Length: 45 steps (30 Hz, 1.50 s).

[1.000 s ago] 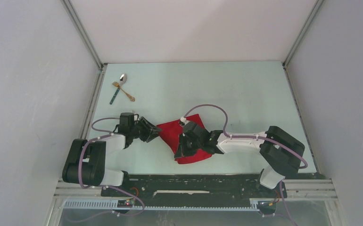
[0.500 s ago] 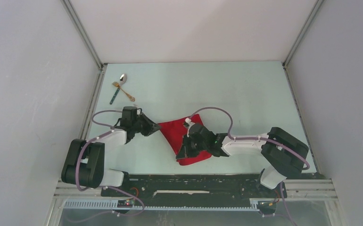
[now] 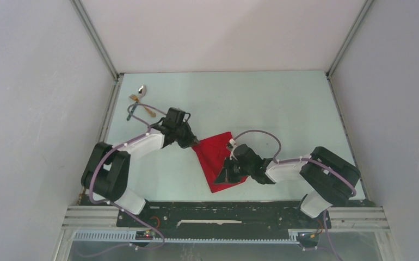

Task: Fold the napkin into a case and place the utensils inside
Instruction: Fold the lower triangle-folded napkin at the center of the board.

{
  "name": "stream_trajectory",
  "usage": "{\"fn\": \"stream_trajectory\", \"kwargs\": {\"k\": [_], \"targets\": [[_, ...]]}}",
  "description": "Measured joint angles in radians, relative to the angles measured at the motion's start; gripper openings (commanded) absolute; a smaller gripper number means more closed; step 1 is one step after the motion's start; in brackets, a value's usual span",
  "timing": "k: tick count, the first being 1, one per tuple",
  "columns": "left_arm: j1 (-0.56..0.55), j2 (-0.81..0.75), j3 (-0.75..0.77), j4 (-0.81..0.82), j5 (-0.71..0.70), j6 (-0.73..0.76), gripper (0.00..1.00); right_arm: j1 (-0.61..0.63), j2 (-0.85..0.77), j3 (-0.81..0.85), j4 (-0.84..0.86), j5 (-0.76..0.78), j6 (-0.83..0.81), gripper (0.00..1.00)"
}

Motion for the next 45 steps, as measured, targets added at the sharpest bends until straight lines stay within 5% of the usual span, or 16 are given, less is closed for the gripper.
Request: {"fn": "stream_trajectory", "kwargs": {"k": [18, 35, 45], "targets": [[-0.161, 0.275, 0.320, -0.152, -0.086, -0.003, 0.00, -0.101, -0.050, -0.126, 0.066, -0.040, -0.024, 0.00], [-0.195, 0.379, 0.409, -0.172, -0.092, -0.010, 0.00, -0.118, -0.063, -0.138, 0.050, -0.038, -0.055, 0.00], [-0.198, 0.401, 0.417, -0.173, -0.088, -0.024, 0.00, -0.134, -0.130, -0.145, -0.047, -0.012, -0.092, 0.10]]}}
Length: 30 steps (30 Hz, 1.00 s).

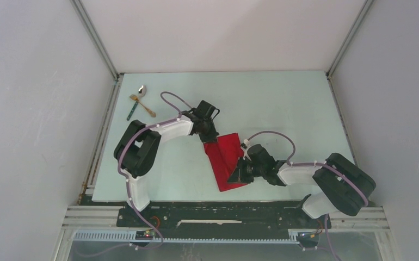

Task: Fold the napkin into a case and place the utensils inside
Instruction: Fold the lower triangle-folded napkin at the center of the board.

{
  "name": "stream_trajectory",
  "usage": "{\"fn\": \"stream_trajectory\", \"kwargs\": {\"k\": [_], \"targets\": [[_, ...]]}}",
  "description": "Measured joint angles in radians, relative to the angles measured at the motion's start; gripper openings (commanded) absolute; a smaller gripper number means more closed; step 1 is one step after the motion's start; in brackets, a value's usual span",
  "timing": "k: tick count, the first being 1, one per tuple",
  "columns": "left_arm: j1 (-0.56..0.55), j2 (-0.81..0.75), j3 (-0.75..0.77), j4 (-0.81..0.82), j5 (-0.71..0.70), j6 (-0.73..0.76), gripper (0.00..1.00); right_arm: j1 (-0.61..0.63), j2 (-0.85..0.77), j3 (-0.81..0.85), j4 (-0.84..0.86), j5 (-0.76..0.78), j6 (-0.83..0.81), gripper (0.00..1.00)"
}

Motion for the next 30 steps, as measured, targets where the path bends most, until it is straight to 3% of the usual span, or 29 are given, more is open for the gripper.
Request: {"fn": "stream_trajectory", "kwargs": {"k": [5, 14, 22, 26, 30], "targets": [[-0.006, 0.019, 0.000, 0.021, 0.002, -0.004, 0.00, -0.001, -0.001, 0.000, -0.009, 0.002, -0.005, 0.24], [-0.006, 0.043, 0.004, 0.048, 0.001, -0.003, 0.00, 0.000, -0.123, 0.027, -0.177, -0.002, -0.078, 0.68], [-0.012, 0.045, 0.021, 0.066, 0.001, 0.006, 0.00, -0.037, -0.258, 0.156, -0.421, 0.080, -0.238, 0.80], [-0.014, 0.045, 0.021, 0.066, 0.002, 0.014, 0.00, -0.119, -0.222, 0.181, -0.397, 0.055, -0.272, 0.79], [-0.017, 0.045, 0.021, 0.066, 0.002, 0.023, 0.00, -0.203, -0.076, 0.212, -0.287, -0.018, -0.272, 0.75]]}}
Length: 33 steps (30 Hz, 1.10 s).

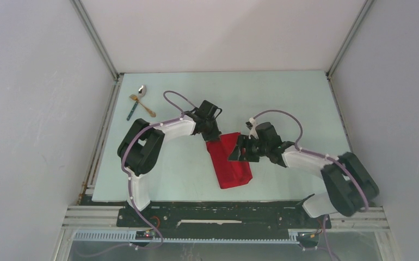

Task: Fold the napkin into a case and place the utensils inside
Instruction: Fold the lower triangle-folded napkin at the center of the board.

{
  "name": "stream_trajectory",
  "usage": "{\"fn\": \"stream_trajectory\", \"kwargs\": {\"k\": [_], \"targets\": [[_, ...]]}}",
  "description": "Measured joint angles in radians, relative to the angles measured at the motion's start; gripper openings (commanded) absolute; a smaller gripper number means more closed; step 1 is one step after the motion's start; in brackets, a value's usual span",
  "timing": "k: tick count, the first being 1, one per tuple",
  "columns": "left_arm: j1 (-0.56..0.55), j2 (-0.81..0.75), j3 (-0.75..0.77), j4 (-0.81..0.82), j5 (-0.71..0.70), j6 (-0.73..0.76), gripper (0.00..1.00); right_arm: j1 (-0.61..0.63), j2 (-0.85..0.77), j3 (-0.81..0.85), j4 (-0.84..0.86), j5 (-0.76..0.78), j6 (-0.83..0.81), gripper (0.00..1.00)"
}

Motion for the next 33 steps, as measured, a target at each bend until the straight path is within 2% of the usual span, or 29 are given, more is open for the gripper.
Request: {"fn": "stream_trajectory", "kwargs": {"k": [6, 11, 19, 22, 27, 29, 33], "targets": [[-0.003, 0.000, 0.000, 0.000, 0.006, 0.004, 0.00, -0.047, 0.233, 0.087, 0.137, -0.110, 0.004, 0.64], [-0.006, 0.000, 0.000, 0.001, 0.011, 0.009, 0.00, -0.052, 0.336, 0.158, 0.192, -0.159, 0.003, 0.52], [-0.008, -0.001, 0.000, -0.001, 0.011, 0.025, 0.00, -0.060, 0.395, 0.188, 0.222, -0.186, 0.004, 0.45], [-0.008, -0.001, 0.000, -0.001, 0.018, 0.028, 0.00, -0.060, 0.418, 0.195, 0.221, -0.189, 0.005, 0.37], [-0.008, -0.003, 0.000, -0.001, 0.027, 0.035, 0.00, -0.060, 0.428, 0.201, 0.221, -0.184, 0.009, 0.33], [-0.008, -0.003, 0.000, -0.001, 0.028, 0.035, 0.00, -0.058, 0.429, 0.205, 0.220, -0.180, 0.012, 0.27], [-0.008, -0.003, 0.000, -0.001, 0.031, 0.038, 0.03, -0.057, 0.430, 0.216, 0.224, -0.166, 0.026, 0.00]]}}
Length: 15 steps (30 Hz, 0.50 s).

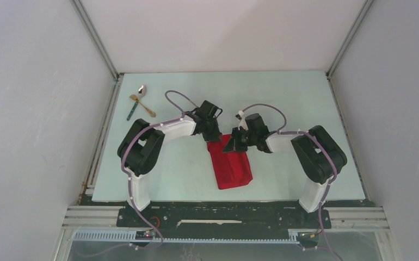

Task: Fold the napkin into a case and place the utensils inside
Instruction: Fold the lower triangle-folded napkin at the center of the board.

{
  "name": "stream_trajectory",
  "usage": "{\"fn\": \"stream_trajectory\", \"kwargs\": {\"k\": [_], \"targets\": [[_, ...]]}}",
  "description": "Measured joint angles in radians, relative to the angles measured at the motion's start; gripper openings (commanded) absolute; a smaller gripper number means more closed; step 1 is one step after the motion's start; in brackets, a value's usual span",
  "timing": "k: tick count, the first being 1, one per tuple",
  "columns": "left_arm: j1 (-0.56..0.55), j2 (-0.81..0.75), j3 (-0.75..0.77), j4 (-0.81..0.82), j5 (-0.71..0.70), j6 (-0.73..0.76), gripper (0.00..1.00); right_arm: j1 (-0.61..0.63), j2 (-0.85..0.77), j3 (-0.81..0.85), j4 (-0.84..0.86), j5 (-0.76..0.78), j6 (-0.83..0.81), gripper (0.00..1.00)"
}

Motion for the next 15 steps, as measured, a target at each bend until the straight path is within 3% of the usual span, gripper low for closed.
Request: {"fn": "stream_trajectory", "kwargs": {"k": [2, 8, 15], "targets": [[0.000, 0.000, 0.000, 0.000, 0.004, 0.006, 0.11, 0.005, 0.000, 0.000, 0.004, 0.007, 0.019, 0.00], [-0.001, -0.036, 0.000, -0.014, 0.029, 0.032, 0.46, 0.013, -0.005, -0.048, 0.055, 0.056, 0.074, 0.00], [0.000, -0.151, 0.000, -0.018, 0.087, 0.049, 0.53, 0.012, -0.016, -0.092, 0.091, 0.089, 0.115, 0.00]]}}
